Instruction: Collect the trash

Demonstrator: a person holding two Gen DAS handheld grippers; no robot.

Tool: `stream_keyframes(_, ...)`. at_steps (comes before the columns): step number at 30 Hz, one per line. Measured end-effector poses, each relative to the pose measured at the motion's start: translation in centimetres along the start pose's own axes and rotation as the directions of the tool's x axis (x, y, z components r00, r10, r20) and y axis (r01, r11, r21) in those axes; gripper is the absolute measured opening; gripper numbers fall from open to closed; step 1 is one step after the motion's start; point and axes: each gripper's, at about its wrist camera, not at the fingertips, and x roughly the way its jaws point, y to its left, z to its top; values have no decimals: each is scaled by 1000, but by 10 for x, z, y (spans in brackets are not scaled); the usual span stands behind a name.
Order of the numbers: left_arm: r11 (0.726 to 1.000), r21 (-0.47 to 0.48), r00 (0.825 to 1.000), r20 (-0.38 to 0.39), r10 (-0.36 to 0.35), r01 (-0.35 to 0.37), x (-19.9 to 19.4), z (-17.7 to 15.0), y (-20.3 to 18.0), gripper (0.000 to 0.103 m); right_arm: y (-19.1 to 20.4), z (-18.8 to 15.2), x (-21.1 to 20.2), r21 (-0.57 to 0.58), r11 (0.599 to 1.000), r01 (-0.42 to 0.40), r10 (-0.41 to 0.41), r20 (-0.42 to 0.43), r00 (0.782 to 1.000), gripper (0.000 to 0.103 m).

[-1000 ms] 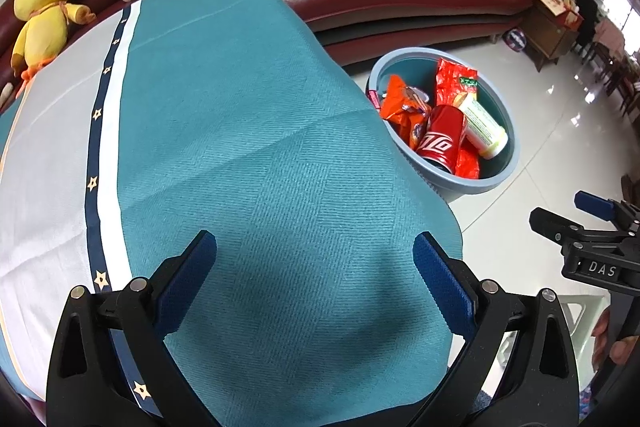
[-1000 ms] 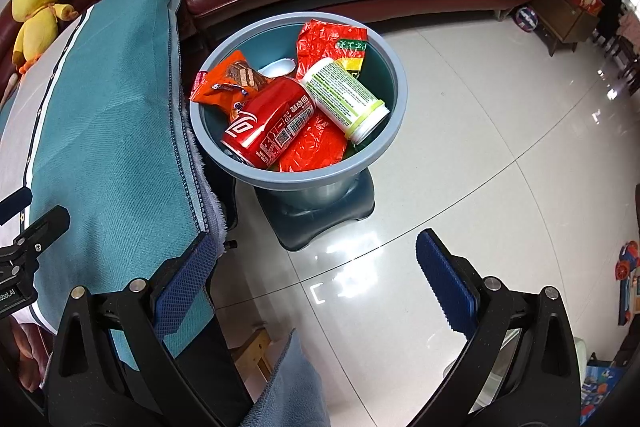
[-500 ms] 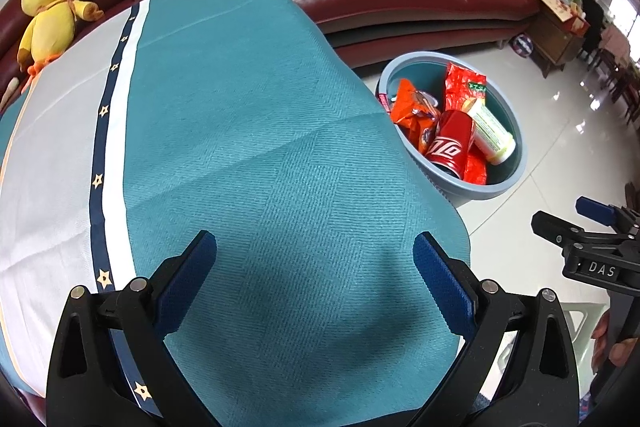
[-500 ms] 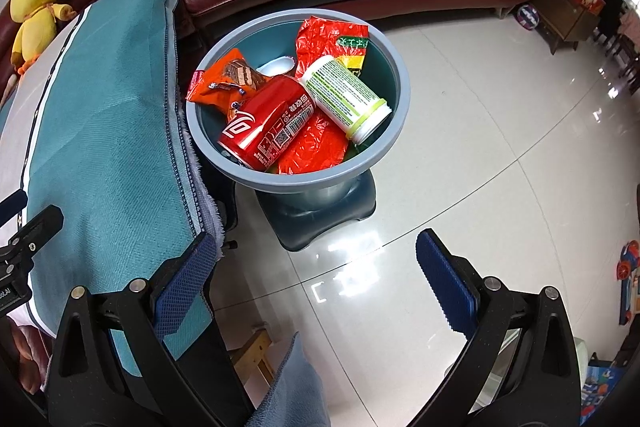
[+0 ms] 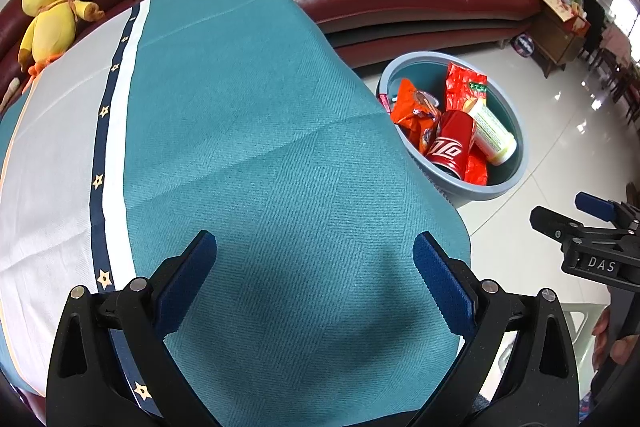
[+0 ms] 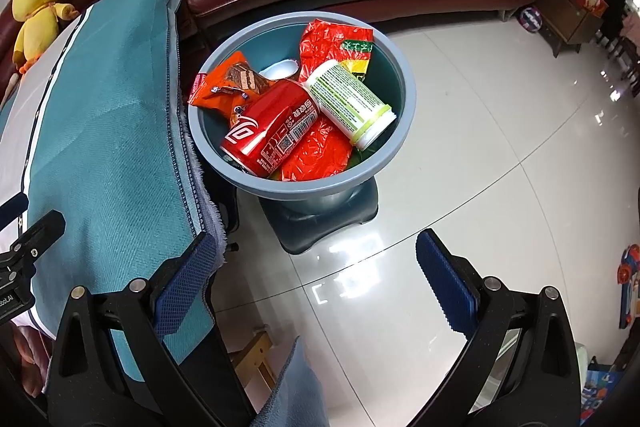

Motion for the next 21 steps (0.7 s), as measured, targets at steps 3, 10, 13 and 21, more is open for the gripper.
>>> stream_keyframes(3, 1000, 1, 1000, 0, 3, -3, 0, 0, 0, 99, 0, 1, 0, 2, 1000, -2, 2, 0, 1000, 96)
stream_keyframes(10, 1000, -2, 1000, -2, 12, -12, 0, 1, 0, 99, -1, 1, 0, 2, 1000, -2, 2, 0, 1000, 96)
stream_keyframes(13, 1000, -2, 1000, -2, 14, -14, -1, 1, -1, 99, -3, 1, 1, 5, 1000, -4, 4, 4, 1000, 96)
stream_keyframes(21, 999, -24, 999, -15, 31, -31, 0, 1, 3, 99, -4, 2, 0, 3, 1000, -7, 7, 13, 1000, 96)
